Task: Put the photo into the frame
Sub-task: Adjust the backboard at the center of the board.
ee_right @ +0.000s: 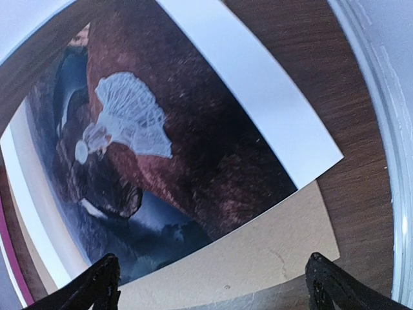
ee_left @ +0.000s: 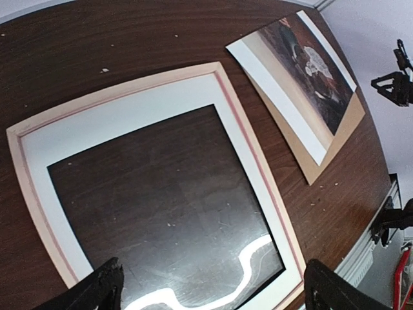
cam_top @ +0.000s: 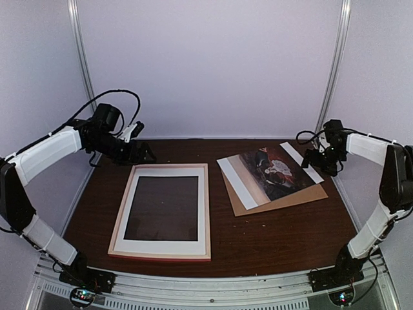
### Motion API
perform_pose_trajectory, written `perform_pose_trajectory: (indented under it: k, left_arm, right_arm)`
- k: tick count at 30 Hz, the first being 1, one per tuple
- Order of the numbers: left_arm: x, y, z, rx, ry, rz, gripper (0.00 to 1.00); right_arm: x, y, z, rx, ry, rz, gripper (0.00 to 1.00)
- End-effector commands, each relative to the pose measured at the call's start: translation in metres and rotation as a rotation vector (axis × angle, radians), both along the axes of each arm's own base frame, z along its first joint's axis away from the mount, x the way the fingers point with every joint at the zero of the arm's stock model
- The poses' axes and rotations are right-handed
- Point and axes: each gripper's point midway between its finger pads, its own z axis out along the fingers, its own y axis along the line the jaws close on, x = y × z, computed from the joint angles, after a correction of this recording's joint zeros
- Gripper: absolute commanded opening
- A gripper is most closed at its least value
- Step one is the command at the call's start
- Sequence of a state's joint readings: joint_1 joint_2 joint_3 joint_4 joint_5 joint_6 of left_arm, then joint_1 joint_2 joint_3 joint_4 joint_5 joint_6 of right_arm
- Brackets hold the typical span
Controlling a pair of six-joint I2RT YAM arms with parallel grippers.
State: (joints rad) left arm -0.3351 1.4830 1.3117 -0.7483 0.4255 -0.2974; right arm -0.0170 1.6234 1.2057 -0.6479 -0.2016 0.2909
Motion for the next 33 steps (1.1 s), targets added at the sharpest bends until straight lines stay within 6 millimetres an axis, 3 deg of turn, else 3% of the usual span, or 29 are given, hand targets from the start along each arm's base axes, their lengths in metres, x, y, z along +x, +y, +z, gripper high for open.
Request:
perform_pose_trajectory:
  k: [1,4,8,13,17,26,33]
  left_arm:
    - [-0.010,-0.032,0.019,-0.108,-0.026,-0.068,0.98]
    - [-0.018,-0.047,0.020,-0.123,-0.023,-0.103,0.98]
    - [-0.027,-0.067,0.008,-0.117,0.003,-0.148,0.98]
    - [-0.034,-0.086,-0.004,-0.099,0.006,-0.190,0.98]
    - [-0.036,-0.095,-0.003,-0.108,-0.002,-0.205,0.98]
    - [-0.034,-0.109,-0.011,-0.125,0.024,-0.221,0.98]
    - [-0.034,-0.114,-0.016,-0.122,0.038,-0.225,0.98]
  right_arm:
    - [0.026,-0.027,-0.004,0.022,-0.036,-0.098,1.00]
    - [0.037,-0.049,-0.014,0.014,-0.031,-0.153,1.00]
    - [0.049,-0.072,-0.026,0.047,-0.037,-0.219,1.00]
    - [0.063,-0.090,-0.044,0.124,-0.026,-0.272,0.99]
    - [0.071,-0.098,-0.060,0.202,-0.009,-0.285,0.98]
    - [0.078,-0.088,-0.087,0.404,0.009,-0.254,0.87]
    - [0.053,-0.066,-0.101,0.489,0.039,-0.225,0.79]
